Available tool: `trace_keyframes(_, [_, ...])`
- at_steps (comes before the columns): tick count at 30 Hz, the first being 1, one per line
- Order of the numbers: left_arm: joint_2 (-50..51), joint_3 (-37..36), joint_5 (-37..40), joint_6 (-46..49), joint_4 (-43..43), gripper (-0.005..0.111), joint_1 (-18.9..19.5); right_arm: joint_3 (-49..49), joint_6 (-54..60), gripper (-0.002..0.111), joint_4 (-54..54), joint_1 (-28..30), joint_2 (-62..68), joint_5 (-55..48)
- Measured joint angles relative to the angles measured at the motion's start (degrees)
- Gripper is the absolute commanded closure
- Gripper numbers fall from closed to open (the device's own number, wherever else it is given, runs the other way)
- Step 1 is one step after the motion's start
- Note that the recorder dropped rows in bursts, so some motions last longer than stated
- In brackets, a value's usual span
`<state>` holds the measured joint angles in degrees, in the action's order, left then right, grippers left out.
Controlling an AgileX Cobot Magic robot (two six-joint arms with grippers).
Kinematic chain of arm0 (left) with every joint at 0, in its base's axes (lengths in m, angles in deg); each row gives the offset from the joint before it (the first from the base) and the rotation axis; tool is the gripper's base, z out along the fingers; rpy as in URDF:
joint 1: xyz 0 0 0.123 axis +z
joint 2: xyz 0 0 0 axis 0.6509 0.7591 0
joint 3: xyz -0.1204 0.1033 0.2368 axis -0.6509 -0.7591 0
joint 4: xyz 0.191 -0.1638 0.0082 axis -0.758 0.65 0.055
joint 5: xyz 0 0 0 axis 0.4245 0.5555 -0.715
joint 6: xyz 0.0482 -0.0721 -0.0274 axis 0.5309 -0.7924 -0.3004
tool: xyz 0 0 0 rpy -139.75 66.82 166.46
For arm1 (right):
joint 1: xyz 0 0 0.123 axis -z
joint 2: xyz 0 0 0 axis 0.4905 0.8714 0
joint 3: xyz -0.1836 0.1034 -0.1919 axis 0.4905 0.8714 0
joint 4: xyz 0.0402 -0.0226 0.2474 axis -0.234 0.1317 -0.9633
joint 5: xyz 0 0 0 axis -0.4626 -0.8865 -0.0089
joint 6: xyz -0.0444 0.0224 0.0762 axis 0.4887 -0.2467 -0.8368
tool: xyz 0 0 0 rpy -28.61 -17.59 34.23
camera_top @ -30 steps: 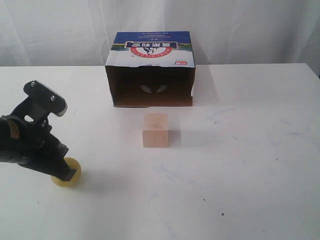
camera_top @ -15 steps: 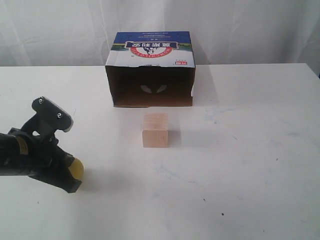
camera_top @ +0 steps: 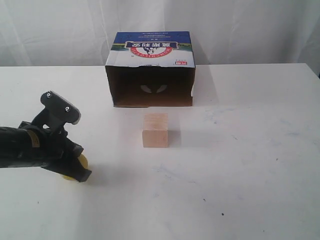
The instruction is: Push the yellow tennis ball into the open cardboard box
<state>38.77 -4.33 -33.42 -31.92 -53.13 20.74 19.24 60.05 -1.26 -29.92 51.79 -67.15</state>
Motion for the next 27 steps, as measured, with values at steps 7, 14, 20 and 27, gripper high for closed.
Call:
trace_keyframes(7, [5.65,6.16,0.02,0.00,-0.31,0.107,0.00,0.00,0.00,0.108,0.00,0.00,0.00,0.00])
trace_keyframes(14, [6.50,12.62,1.64,0.00,-2.98,0.107,0.00,0.00,-0.45,0.108,0.00,0.00,0.00,0.00])
trace_keyframes(20, [1.02,13.36,9.62,0.00,-5.55,0.107,0.00,0.00,-1.02,0.108,0.00,0.00,0.00,0.00])
trace_keyframes(27, [0.33,8.84,6.24,0.39,-5.80,0.107,2.81,0.00,-1.02,0.108,0.00,0.00,0.00,0.00])
